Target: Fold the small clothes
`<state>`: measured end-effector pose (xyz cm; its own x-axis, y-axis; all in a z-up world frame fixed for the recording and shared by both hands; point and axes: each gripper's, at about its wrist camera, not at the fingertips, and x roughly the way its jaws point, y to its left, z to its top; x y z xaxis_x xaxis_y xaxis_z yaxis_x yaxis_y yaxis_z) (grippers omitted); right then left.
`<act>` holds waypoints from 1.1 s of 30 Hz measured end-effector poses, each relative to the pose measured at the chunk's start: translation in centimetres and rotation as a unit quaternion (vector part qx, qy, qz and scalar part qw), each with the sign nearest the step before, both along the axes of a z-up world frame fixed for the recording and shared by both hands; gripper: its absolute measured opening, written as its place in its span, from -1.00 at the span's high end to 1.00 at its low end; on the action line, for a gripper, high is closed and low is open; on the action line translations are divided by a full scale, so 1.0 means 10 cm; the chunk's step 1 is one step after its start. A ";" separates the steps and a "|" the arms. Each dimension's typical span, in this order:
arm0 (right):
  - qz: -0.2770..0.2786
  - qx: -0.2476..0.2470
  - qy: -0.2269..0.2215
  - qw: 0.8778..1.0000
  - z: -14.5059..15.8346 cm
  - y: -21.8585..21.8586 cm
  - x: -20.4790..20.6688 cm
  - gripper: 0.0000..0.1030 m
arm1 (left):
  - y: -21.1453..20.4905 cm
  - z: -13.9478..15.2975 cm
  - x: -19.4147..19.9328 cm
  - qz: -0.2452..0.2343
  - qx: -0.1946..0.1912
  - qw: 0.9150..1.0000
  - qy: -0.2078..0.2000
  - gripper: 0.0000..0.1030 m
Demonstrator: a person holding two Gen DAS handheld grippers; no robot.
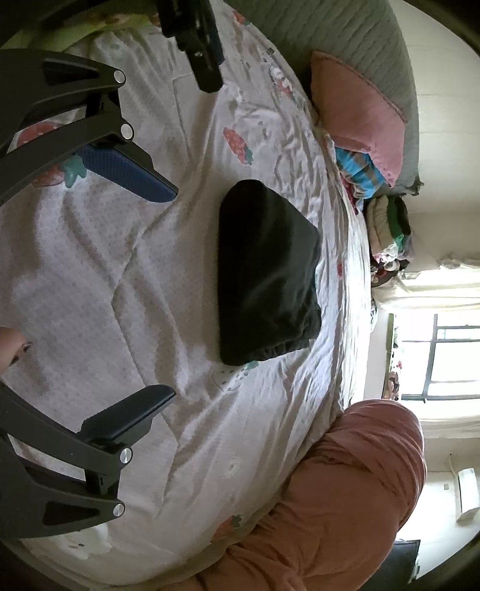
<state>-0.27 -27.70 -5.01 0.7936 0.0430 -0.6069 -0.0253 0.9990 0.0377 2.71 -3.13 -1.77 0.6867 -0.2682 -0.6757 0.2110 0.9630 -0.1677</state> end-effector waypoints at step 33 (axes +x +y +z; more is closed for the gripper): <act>0.004 0.005 0.007 1.000 -0.02 0.00 -0.01 -0.91 | 0.00 0.03 0.00 0.018 0.020 1.000 -0.006 -0.82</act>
<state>-0.38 -27.71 -5.22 0.7842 0.0563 -0.6180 -0.0330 0.9983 0.0490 2.68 -3.12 -1.44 0.7030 -0.2160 -0.6776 0.1779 0.9759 -0.1266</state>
